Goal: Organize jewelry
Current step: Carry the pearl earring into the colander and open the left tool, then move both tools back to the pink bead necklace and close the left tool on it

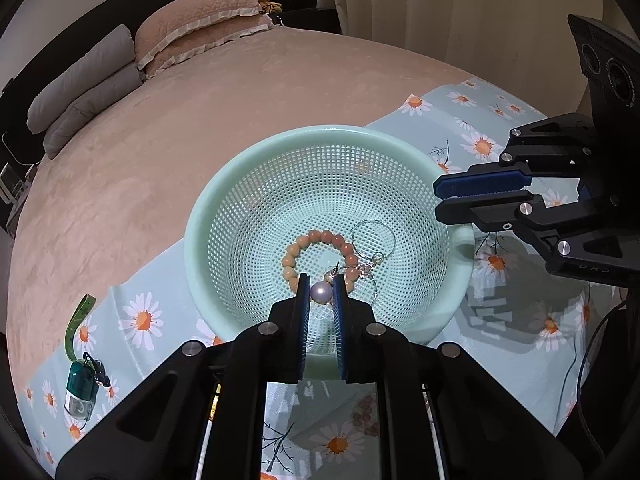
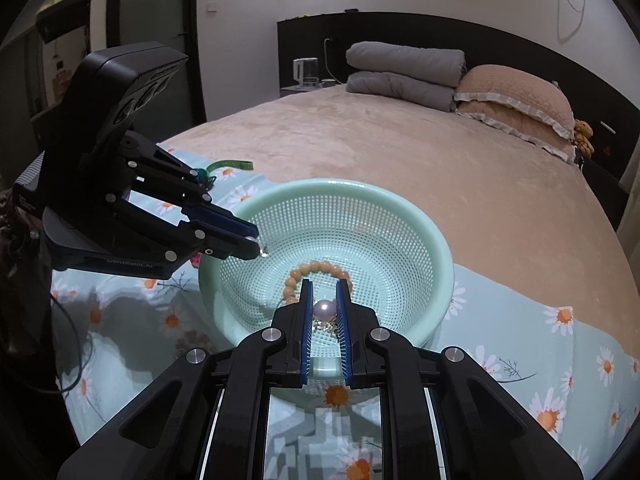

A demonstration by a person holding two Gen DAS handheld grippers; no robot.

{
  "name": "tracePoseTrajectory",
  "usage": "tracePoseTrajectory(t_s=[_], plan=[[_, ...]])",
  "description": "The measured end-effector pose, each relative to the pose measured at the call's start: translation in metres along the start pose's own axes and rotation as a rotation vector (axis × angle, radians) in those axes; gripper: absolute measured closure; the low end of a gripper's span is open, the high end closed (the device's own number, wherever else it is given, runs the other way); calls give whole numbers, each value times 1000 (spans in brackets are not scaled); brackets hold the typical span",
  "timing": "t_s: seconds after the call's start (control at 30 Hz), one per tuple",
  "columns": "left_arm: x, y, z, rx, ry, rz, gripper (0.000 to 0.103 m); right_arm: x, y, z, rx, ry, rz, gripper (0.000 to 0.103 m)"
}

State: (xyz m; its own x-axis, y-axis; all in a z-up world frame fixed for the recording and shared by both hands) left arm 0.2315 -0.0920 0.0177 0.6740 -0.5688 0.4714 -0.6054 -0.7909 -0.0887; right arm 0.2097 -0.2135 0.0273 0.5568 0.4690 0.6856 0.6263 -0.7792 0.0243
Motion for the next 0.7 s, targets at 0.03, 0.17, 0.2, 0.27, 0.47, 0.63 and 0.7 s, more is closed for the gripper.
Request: tracePoseTrajectory(t_s=[0.03, 0.17, 0.2, 0.27, 0.47, 0.63, 0.7], plan=[[0, -1, 1, 9, -2, -2, 88, 1, 1, 1, -11, 4, 4, 92], [1, -10, -7, 88, 31, -27, 15, 7, 18, -2, -70, 37, 83, 36], [2, -12, -11, 99, 49, -30, 12, 7, 22, -5, -100, 60, 100, 32], [2, -15, -19, 111, 58, -31, 6, 8, 27, -11, -123, 83, 113, 24], [-3, -16, -25, 150, 44, -9, 6, 4, 43, -16, -152, 73, 174, 16], [-11, -10, -21, 183, 21, 49, 6, -4, 40, -14, -190, 7, 159, 16], [-14, -9, -21, 190, 16, 60, 6, -8, 39, -15, -192, -16, 157, 16]])
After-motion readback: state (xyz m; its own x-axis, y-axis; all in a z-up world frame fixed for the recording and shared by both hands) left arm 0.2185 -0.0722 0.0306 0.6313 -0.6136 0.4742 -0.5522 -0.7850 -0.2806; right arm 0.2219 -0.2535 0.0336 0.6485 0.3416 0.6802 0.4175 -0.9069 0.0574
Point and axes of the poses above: each gripper's, at about its wrist camera, not at the fingertips, and z roughly the way its jaws point, y to its right, x to its top, the point moved 7 cm from there along z, roughly the way its jaws point, and after that the axes turned 7 degrees about -y, right-handed, at the moved point
